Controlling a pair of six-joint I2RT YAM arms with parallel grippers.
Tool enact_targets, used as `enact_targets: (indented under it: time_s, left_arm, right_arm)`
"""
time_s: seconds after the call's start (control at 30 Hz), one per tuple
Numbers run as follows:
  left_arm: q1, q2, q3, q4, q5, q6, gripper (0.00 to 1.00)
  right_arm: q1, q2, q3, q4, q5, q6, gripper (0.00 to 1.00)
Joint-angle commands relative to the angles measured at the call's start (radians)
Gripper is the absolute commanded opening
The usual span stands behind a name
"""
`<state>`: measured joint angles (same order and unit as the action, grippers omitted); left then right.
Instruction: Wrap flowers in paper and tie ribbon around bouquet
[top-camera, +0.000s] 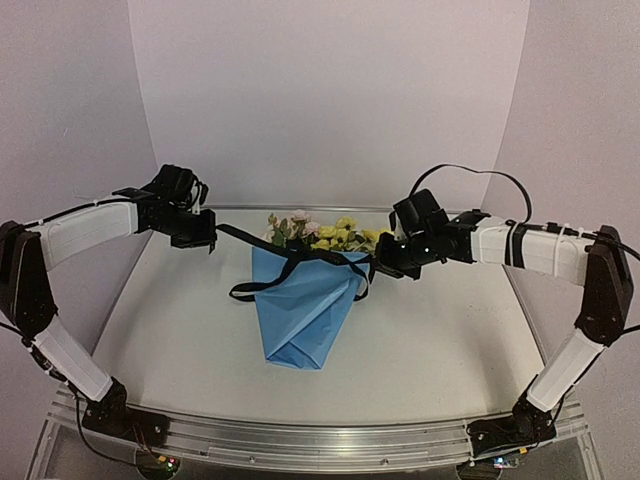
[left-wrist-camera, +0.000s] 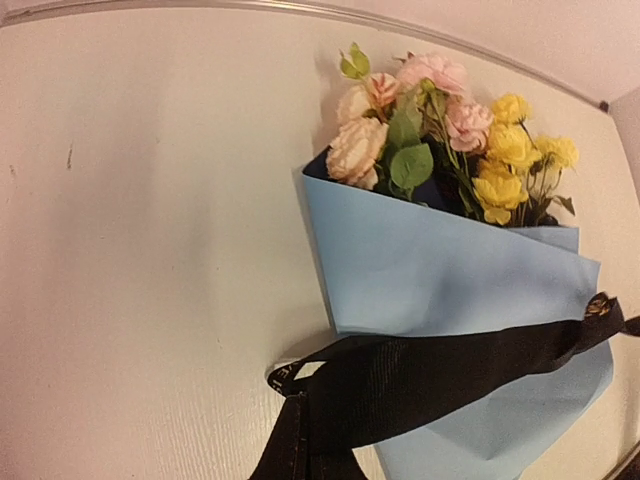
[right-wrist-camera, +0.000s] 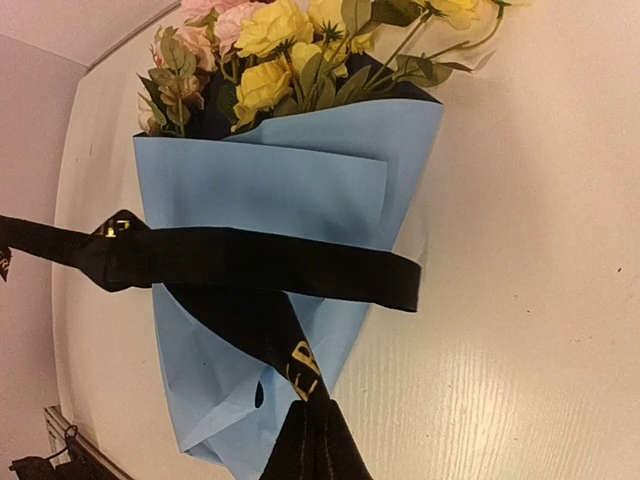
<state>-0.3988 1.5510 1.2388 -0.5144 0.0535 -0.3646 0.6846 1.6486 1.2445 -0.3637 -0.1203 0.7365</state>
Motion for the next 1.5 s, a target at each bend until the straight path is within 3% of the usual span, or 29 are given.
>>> enact_targets:
  time_s: [0.0,0.73,1.07,1.23,1.47]
  left_arm:
    - [0.078,-0.072,-0.044,0.056,0.012,-0.104,0.00]
    - [0.363,-0.011,-0.139,0.053,0.084,-0.238,0.00]
    - [0.395,0.084,-0.186,0.103,0.104,-0.298,0.00]
    - [0.398,0.130,-0.212,0.148,0.124,-0.335,0.00]
    - [0.505,0.148,-0.268,0.213,0.167,-0.391,0.00]
  right_arm:
    - [-0.031,-0.068,-0.037,-0.027,0.041,-0.009,0.00]
    - [-0.208,-0.233,-0.147,-0.137,0.149,0.008,0.00]
    - [-0.302,-0.357,-0.241,-0.152,0.191,0.043,0.00]
    - [-0.302,-0.417,-0.203,-0.151,0.100,0.014,0.00]
    - [-0.332,-0.436,-0.143,-0.205,0.157,0.010,0.00]
